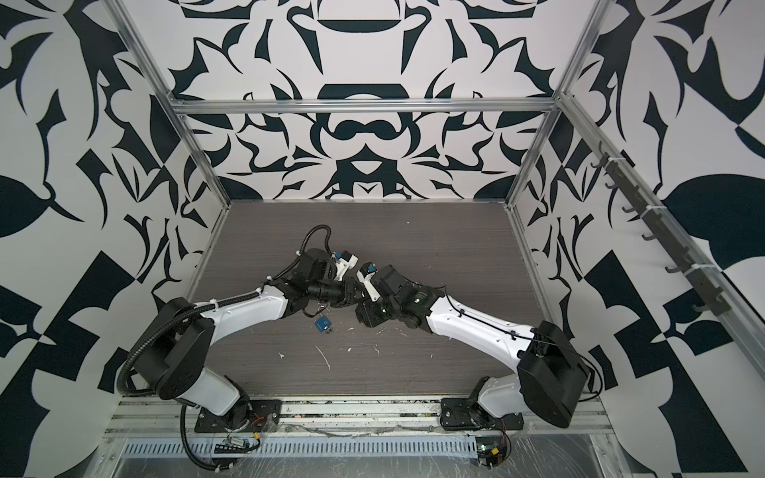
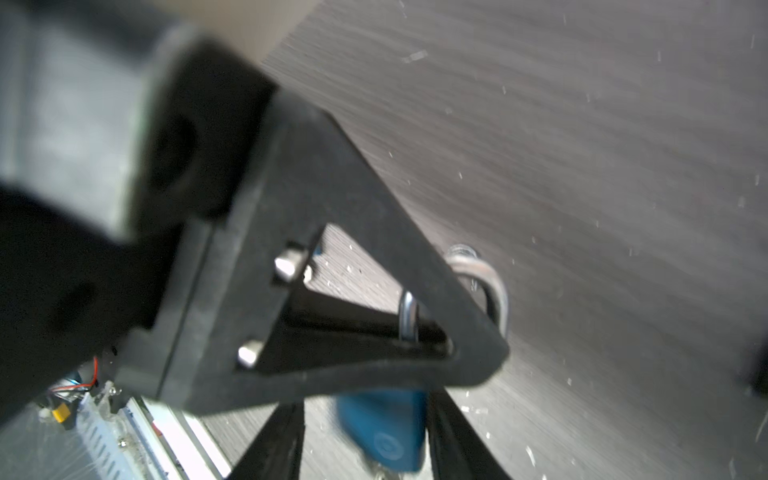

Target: Lock with the key

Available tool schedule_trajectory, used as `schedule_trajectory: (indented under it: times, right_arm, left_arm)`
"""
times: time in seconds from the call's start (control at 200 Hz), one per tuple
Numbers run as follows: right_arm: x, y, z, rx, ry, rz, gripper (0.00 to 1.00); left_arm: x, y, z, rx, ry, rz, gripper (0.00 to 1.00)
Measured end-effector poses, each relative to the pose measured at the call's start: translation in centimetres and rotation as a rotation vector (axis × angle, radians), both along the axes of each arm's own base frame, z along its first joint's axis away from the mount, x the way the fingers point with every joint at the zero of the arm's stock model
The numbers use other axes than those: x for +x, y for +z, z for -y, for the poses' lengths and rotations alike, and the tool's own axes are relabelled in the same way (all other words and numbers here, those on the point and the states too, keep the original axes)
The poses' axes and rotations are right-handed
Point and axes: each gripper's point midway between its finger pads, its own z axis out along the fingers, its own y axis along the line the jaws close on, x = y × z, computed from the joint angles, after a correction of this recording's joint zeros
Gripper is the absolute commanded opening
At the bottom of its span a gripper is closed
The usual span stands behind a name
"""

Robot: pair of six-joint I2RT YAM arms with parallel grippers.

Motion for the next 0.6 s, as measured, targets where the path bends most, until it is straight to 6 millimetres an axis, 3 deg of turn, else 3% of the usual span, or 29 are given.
schedule_trajectory:
  times: [0.065, 0.2, 0.345, 0.5, 0.6]
  right_arm:
    - [0.1, 0.9, -0.4, 0.032, 0.009, 0.021, 0.64]
    - [0.3, 3.7, -0.6, 0.089, 0.023, 0.092, 0.64]
    - [0.7, 8.3, 0.5, 0.129, 0.003, 0.231, 0.59]
    - [1.5, 13.6, 2.1, 0.151, -0.026, 0.419, 0.55]
    - [2.0, 15.5, 2.3, 0.152, -0.023, 0.508, 0.54]
  left_arm:
    - [0.6, 1.6, -0.5, -0.02, 0.035, 0.031, 0.0]
    - [2.5, 5.7, -2.3, -0.098, 0.137, 0.1, 0.0]
    - [4.3, 8.9, -4.5, -0.165, 0.266, 0.121, 0.0]
    - [4.5, 11.9, -5.3, -0.263, 0.353, 0.064, 0.0]
    - [4.7, 13.1, -5.2, -0.326, 0.383, 0.005, 0.0]
